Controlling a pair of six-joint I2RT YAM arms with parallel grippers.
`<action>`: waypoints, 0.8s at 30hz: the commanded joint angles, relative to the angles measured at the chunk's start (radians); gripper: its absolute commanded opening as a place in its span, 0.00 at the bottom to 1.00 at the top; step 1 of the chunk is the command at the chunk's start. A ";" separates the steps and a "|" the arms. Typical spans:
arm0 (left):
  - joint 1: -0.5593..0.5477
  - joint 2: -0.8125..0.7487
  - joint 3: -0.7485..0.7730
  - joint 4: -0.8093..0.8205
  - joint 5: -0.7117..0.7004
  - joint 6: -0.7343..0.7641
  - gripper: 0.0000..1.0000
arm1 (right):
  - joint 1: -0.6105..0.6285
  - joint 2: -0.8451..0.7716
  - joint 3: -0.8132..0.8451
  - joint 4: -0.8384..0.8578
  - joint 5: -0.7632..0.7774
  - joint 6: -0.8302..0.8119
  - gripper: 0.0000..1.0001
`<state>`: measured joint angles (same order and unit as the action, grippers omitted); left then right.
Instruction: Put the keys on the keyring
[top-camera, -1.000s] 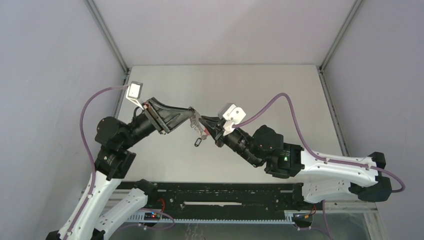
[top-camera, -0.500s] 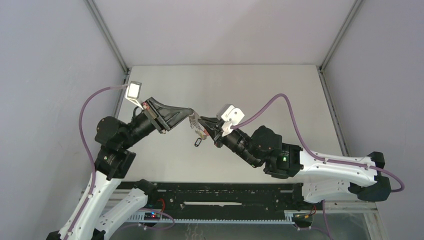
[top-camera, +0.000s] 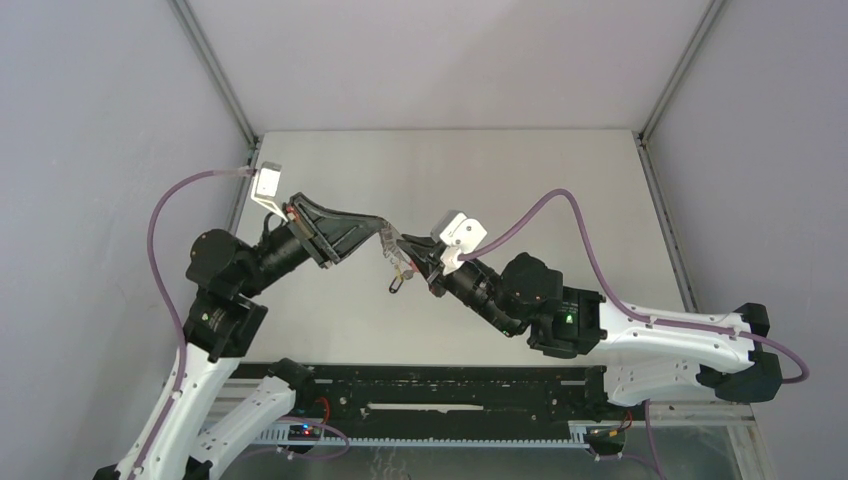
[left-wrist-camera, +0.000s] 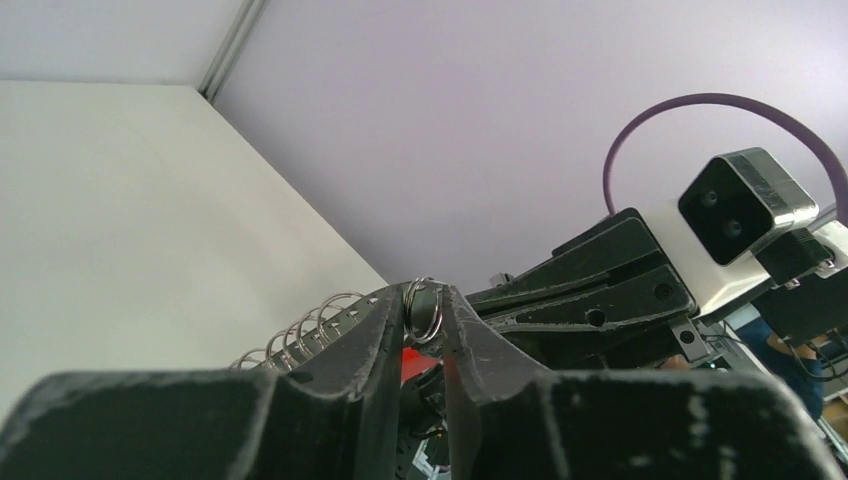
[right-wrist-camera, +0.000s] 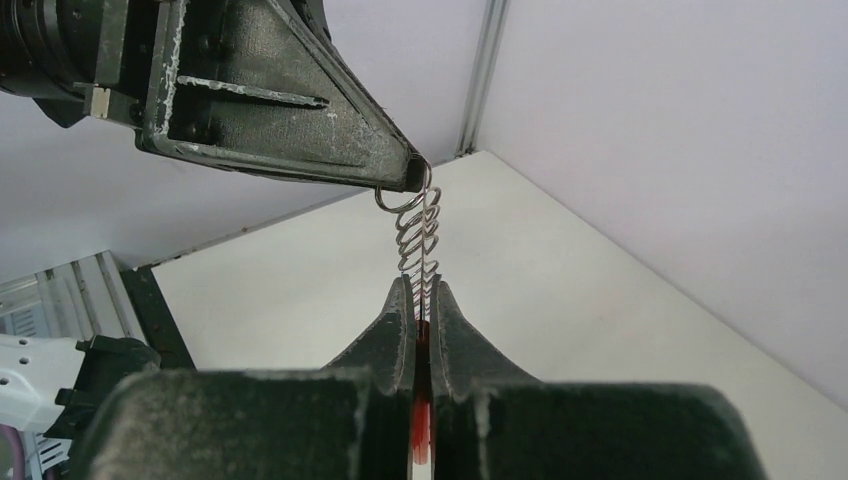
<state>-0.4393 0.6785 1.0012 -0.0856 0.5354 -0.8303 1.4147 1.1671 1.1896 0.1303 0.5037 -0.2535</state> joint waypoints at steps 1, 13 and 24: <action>0.017 -0.001 0.050 -0.050 -0.028 0.033 0.26 | 0.023 -0.017 0.009 0.036 -0.001 -0.023 0.00; 0.026 0.004 0.049 -0.026 -0.007 -0.001 0.01 | 0.030 -0.017 0.010 0.018 0.004 -0.023 0.00; 0.047 0.012 0.110 -0.005 0.053 0.131 0.00 | 0.033 0.005 0.011 0.002 0.007 -0.019 0.00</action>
<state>-0.4057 0.6868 1.0302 -0.1341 0.5526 -0.8047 1.4235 1.1675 1.1896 0.1135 0.5209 -0.2676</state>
